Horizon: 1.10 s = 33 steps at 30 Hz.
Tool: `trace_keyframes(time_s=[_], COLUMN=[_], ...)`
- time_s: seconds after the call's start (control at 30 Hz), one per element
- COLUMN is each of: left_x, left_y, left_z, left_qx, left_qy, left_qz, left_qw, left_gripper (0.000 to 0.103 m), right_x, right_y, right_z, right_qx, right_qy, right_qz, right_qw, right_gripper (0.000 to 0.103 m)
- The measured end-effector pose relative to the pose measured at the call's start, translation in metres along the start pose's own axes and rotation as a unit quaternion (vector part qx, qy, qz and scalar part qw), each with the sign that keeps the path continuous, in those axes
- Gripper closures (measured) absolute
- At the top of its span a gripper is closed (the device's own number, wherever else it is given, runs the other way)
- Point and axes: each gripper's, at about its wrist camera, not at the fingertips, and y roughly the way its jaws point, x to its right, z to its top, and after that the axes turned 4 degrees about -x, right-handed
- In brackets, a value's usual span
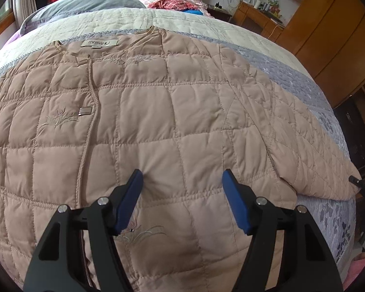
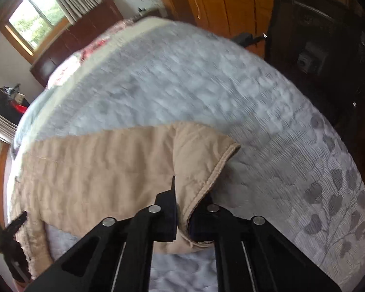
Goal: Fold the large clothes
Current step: 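Fold the held sleeve across the coat body with the right gripper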
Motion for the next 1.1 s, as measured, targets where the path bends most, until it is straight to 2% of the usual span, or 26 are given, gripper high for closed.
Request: trace_keyframes(time_s=[0.07, 0.23, 0.27, 0.4, 0.5, 0.67, 0.73, 0.8, 0.83, 0.9, 0.93, 1.0, 1.07, 1.1], left_x=[-0.006, -0.025, -0.028, -0.040, -0.049, -0.055, -0.054, -0.052, -0.052, -0.049, -0.047, -0.039, -0.026, -0.017], left_y=[-0.004, -0.015, -0.017, -0.020, -0.018, -0.015, -0.014, -0.014, -0.014, -0.016, -0.016, -0.018, -0.020, -0.021], left_z=[-0.002, -0.002, -0.002, 0.000, 0.000, -0.002, -0.003, -0.004, -0.006, -0.006, -0.006, -0.007, -0.006, -0.006], left_qx=[0.002, 0.012, 0.016, 0.020, 0.018, 0.020, 0.021, 0.021, 0.021, 0.019, 0.020, 0.021, 0.021, 0.020], left_qy=[-0.003, -0.022, -0.023, -0.030, -0.033, -0.031, -0.029, -0.027, -0.026, -0.022, -0.022, -0.020, -0.017, -0.013], left_qz=[-0.008, -0.021, -0.020, -0.017, -0.021, -0.027, -0.024, -0.027, -0.027, -0.031, -0.031, -0.036, -0.053, -0.064], left_qw=[1.0000, 0.9995, 0.9994, 0.9992, 0.9991, 0.9990, 0.9991, 0.9991, 0.9991, 0.9991, 0.9991, 0.9989, 0.9982, 0.9977], left_gripper=[0.048, 0.052, 0.057, 0.059, 0.067, 0.068, 0.065, 0.062, 0.058, 0.051, 0.047, 0.046, 0.045, 0.045], right_x=[-0.020, -0.093, -0.114, -0.183, -0.216, -0.257, -0.264, -0.267, -0.265, -0.259, -0.255, -0.238, -0.223, -0.210], right_y=[-0.015, -0.029, -0.027, -0.003, 0.017, 0.048, 0.058, 0.063, 0.061, 0.050, 0.043, 0.026, 0.016, 0.011], right_z=[-0.001, -0.006, -0.008, -0.017, -0.022, -0.034, -0.038, -0.042, -0.044, -0.046, -0.046, -0.042, -0.038, -0.035], right_qx=[0.019, 0.039, 0.038, 0.023, 0.008, -0.018, -0.029, -0.037, -0.039, -0.035, -0.028, -0.005, 0.015, 0.029], right_qy=[-0.014, -0.076, -0.094, -0.148, -0.170, -0.191, -0.198, -0.203, -0.203, -0.201, -0.198, -0.184, -0.164, -0.145], right_qz=[0.027, 0.077, 0.087, 0.093, 0.109, 0.113, 0.111, 0.122, 0.141, 0.183, 0.197, 0.216, 0.208, 0.176], right_qw=[0.999, 0.993, 0.991, 0.984, 0.979, 0.975, 0.973, 0.971, 0.968, 0.962, 0.960, 0.959, 0.964, 0.973], right_gripper=[0.096, 0.096, 0.096, 0.096, 0.096, 0.096, 0.093, 0.084, 0.081, 0.068, 0.067, 0.067, 0.067, 0.067])
